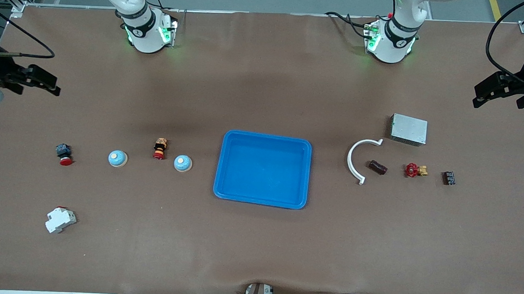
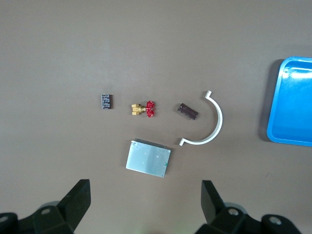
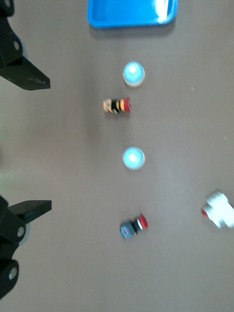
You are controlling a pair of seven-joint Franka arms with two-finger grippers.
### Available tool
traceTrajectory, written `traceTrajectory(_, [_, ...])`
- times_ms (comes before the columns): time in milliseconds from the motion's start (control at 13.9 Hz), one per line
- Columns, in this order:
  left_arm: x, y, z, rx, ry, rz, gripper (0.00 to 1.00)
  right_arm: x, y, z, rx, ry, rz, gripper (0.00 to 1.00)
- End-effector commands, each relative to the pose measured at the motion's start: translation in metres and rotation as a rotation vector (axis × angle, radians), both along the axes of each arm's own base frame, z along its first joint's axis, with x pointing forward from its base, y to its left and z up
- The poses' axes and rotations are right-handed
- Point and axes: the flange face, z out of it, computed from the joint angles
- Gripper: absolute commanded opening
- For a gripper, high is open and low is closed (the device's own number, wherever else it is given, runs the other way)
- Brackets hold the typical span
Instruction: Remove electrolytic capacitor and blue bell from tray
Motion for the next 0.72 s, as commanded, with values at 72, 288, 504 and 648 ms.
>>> traceTrajectory(72, [-0.0008, 0.0018, 0.0038, -0.017, -0.005, -0.012, 1.0, 0.0059, -0.0029, 0.0172, -0.017, -0.028, -0.002, 1.0])
traceTrajectory(288, [-0.001, 0.0011, 0.0043, -0.015, -0.005, -0.01, 1.0, 0.0046, -0.007, 0.0193, -0.011, -0.035, -0.011, 1.0])
traceTrajectory(504, [-0.0011, 0.0013, 0.0095, -0.014, -0.013, -0.009, 1.0, 0.0026, -0.0101, 0.0226, 0.011, -0.042, -0.022, 1.0])
traceTrajectory(648, [-0.0027, -0.002, 0.0083, -0.015, 0.001, -0.015, 1.0, 0.0024, -0.0094, 0.0222, 0.012, -0.033, -0.021, 1.0])
